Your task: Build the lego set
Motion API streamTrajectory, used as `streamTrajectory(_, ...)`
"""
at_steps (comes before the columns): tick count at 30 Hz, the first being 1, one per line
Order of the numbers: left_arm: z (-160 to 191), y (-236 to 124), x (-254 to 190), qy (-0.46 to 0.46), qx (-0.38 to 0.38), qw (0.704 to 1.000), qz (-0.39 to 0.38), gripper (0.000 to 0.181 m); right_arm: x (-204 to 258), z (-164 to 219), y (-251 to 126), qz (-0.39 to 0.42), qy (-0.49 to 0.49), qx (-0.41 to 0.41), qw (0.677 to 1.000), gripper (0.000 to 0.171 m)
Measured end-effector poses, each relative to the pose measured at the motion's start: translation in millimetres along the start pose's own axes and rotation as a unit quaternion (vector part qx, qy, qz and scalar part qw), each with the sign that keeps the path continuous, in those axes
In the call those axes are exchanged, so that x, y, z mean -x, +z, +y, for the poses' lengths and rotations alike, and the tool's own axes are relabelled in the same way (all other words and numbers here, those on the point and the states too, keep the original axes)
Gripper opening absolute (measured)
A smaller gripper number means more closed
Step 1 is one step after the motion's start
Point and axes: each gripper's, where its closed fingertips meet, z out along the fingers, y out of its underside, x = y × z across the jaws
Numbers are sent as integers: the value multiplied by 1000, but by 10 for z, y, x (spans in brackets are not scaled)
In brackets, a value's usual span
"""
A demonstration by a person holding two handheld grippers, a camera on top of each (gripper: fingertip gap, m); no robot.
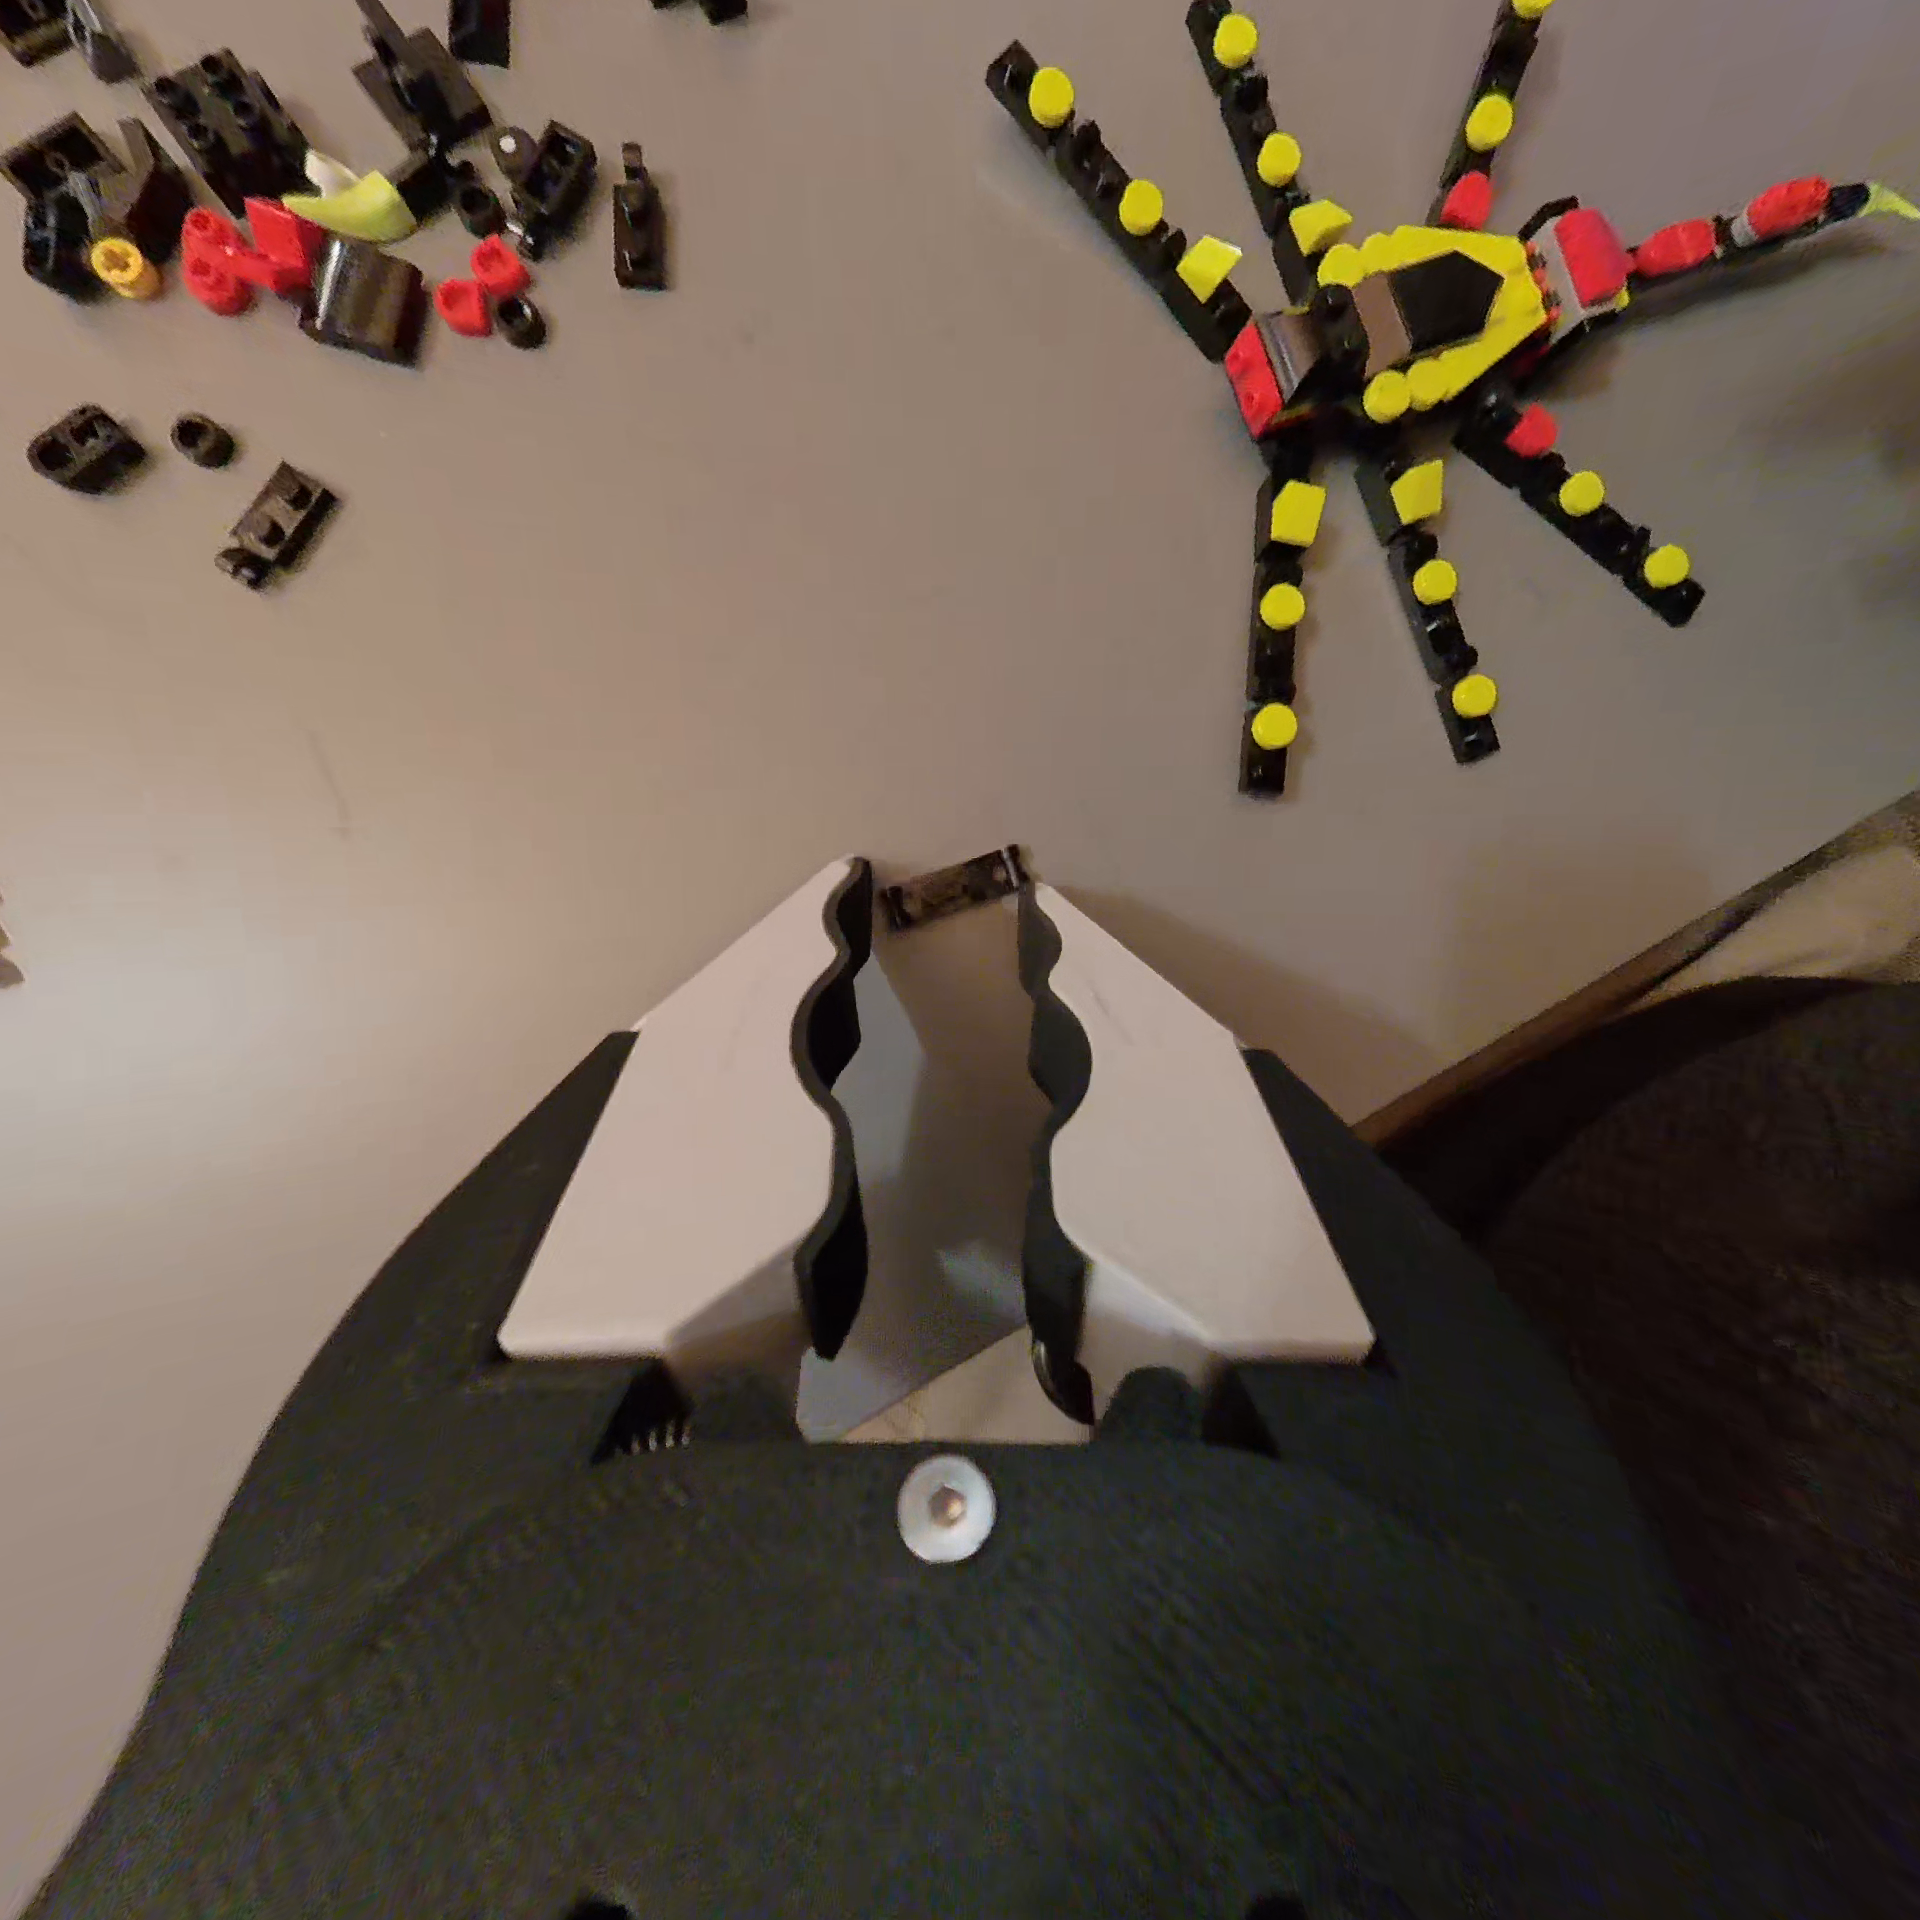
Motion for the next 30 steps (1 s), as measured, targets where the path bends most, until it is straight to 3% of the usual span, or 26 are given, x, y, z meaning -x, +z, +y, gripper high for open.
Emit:
streamTrajectory(7,-2,-66,-3,11,21,1000,-4,33,-53,3,-24,8,6,-3,1000,32)
streamTrajectory(12,96,-134,-47,18,46,999,3,14,-70,42,11,6,11,4,1000,31)
streamTrajectory(30,-4,-73,53,57,43,997,-9,32,-73,40,14,10,6,5,1000,31)
